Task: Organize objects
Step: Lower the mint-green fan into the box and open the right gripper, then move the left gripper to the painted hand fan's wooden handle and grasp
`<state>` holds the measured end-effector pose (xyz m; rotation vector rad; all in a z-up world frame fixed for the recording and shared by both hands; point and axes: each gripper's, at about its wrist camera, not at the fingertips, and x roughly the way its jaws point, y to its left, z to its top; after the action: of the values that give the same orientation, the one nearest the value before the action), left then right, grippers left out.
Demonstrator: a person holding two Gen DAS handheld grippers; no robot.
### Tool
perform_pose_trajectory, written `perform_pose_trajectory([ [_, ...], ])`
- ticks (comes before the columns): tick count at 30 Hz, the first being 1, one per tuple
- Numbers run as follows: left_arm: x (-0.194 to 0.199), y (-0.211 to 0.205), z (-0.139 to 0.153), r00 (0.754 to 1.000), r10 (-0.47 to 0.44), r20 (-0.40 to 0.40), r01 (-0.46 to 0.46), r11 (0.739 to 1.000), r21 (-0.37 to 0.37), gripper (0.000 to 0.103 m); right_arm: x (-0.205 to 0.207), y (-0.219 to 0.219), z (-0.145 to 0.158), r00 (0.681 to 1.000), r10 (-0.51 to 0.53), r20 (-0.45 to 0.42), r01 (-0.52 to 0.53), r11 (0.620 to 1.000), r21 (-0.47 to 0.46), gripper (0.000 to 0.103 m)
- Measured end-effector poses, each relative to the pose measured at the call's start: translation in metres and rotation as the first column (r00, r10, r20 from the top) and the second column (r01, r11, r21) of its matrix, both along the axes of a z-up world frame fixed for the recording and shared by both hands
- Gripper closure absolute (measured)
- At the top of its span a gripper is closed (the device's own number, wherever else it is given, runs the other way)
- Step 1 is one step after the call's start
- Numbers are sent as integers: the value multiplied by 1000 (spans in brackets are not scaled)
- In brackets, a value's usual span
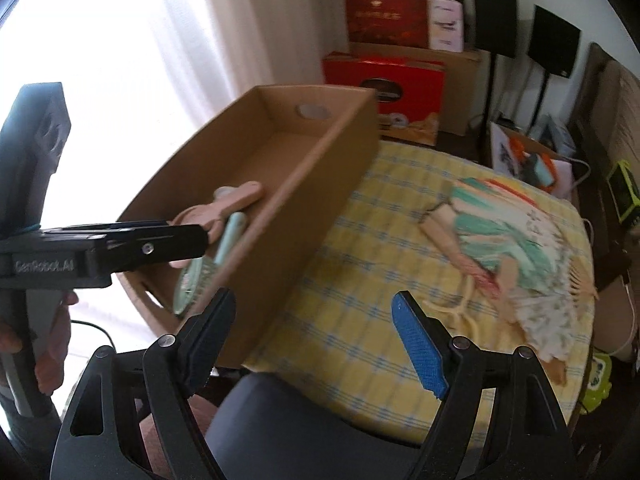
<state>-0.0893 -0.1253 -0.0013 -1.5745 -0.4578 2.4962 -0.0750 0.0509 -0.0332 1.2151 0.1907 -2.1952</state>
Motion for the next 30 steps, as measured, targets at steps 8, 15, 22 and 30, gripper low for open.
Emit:
perform_pose_trajectory([
  [8,0,52,2,996,-93,-1,92,991,-102,24,-12,64,-3,995,-100,21,101,995,-23,21],
  [15,-3,73,9,994,-85,-61,85,996,-14,24,-21,110,-8,983,-185,17,185,983,-17,22],
  [22,-10,113,-8,989,-142,-42,142,990,-3,24,-28,139,-23,969,-245,36,246,969,-1,31],
  [30,-11,153,-42,978,-208,5,208,977,54,24,-40,160,-44,953,-285,102,290,957,-33,53],
])
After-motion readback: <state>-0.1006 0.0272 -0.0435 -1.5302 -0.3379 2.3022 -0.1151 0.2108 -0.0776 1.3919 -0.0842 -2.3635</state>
